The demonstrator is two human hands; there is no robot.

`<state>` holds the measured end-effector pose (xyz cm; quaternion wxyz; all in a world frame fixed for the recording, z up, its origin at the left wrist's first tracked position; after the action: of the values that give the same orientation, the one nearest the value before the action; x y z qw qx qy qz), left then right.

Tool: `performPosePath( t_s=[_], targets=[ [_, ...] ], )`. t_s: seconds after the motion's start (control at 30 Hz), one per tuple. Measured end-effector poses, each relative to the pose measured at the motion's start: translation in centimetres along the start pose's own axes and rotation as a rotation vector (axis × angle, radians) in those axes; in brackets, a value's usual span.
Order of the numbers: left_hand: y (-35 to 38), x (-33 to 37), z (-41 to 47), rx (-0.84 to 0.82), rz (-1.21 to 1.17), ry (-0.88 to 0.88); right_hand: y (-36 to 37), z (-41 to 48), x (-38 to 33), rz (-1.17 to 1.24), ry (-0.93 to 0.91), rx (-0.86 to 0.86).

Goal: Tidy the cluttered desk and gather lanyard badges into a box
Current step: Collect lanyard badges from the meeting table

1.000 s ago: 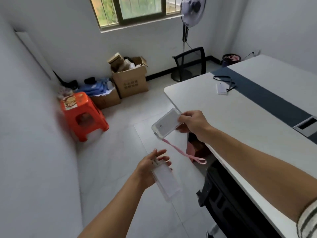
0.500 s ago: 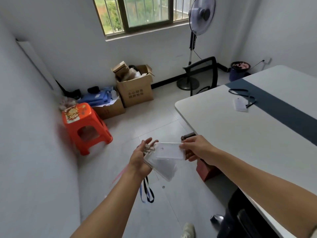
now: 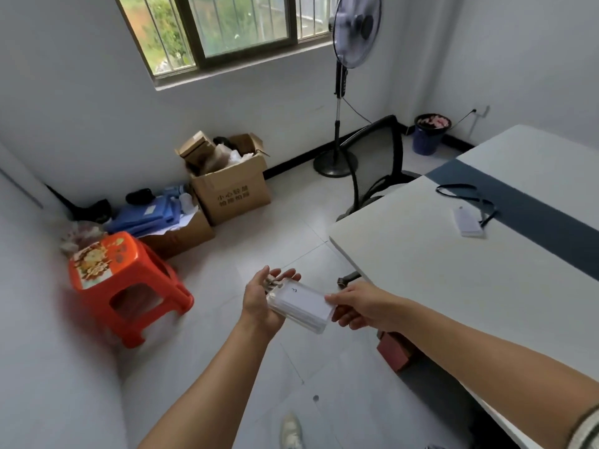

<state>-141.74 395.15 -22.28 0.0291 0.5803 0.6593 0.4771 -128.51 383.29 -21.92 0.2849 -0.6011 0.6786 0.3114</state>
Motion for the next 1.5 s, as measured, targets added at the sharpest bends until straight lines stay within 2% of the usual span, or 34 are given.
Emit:
performPosePath(
  t_s=[0.17, 0.3, 0.57, 0.87, 1.07, 1.27, 1.4, 1.5],
  targets=[
    [3.8, 4.3, 7.0, -0.057, 0.188, -0.07, -2.1, 3.1, -3.3, 0.108, 0.007, 0.042],
    [7.9, 5.4, 11.3, -0.107, 0.252, -0.16, -6.9, 3.2, -5.0, 0.124, 0.002, 0.259],
    [15.3, 0.8, 17.9, -0.193, 0.342, -0.337, -22.8, -0.2, -0.8, 0.197, 0.114, 0.712],
    [22.6, -5.1, 25.8, -0.17, 0.424, -0.415, -42.8, -0.7, 3.5, -0.006, 0.343, 0.952],
    [24.1, -8.7, 30.1, -0.079, 0.447, -0.451, -52.2, 0.3, 4.4, -0.195, 0.547, 1.027],
    [23.8, -10.7, 32.7, -0.009, 0.495, -0.499, -54.0, 3.2, 7.8, -0.237, 0.736, 0.888],
    [24.1, -11.3, 33.6, -0.008, 0.516, -0.512, -54.5, 3.9, 8.3, -0.206, 0.657, 0.886],
    [24.2, -11.6, 33.8, -0.028, 0.52, -0.529, -54.8, 3.9, 6.4, -0.208, 0.516, 0.975]
  ],
)
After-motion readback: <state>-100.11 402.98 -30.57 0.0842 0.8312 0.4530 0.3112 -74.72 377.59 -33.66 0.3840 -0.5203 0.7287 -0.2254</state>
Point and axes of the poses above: each hand's wrist, its own z-axis towards the middle knuckle, its own y-axis out of the palm, x = y × z, the point moved 8 cm from there along z, towards the middle knuckle, and after that the axes turned 7 degrees about -x, right-handed, at the moved point
